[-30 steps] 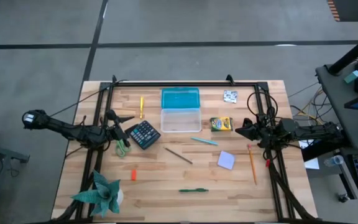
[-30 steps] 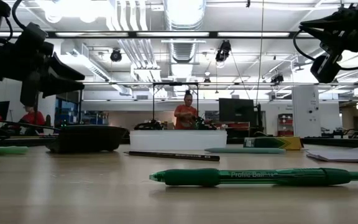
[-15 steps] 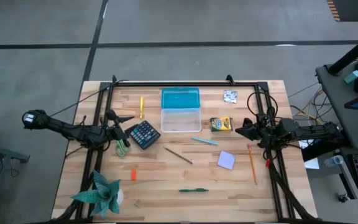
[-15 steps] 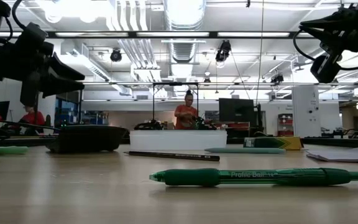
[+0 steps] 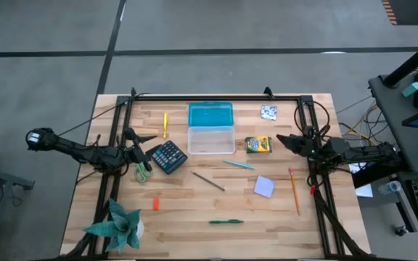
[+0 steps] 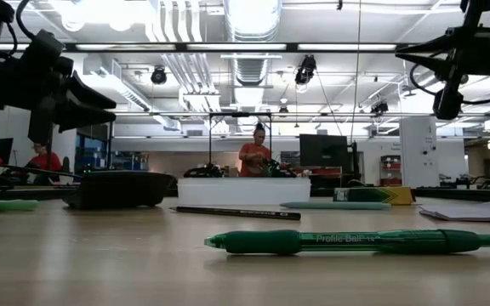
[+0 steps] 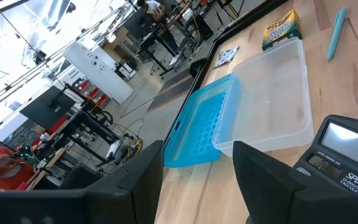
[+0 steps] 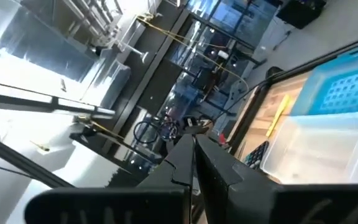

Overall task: Pack school essentials
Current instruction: Put the yellow pen into the blue supply box

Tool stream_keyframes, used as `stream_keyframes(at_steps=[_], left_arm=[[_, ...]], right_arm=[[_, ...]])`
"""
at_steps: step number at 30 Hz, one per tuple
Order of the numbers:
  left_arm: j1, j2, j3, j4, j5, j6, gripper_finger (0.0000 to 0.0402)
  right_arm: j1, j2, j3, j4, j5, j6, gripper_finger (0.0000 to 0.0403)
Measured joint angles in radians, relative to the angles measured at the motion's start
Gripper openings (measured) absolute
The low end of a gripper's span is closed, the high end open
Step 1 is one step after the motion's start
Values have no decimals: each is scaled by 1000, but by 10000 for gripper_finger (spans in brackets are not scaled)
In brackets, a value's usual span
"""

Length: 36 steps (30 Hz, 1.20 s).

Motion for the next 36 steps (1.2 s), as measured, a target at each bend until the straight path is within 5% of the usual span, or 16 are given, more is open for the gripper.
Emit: stream_keyframes(at_steps=[5,11,13,17,19,24,36], left_arm=[[0,0,0,0,0,0,175],[0,0,0,17,14,-9,175],[0,7,0,114,131,-99,175],[0,17,0,426,521,-527,175],[0,28,0,597,607,-643,175],[0,71,0,873,732,-649,175],[0,121,6,1066,730,-615,175]], right_arm=[[0,0,0,23,52,-259,9],[1,19,0,57,-35,-377,9],[1,33,0,78,-35,-396,9],[0,66,0,125,-22,-470,9],[0,77,0,124,-4,-519,9],[0,84,0,135,87,-599,9],[-36,98,59,106,134,-812,9]])
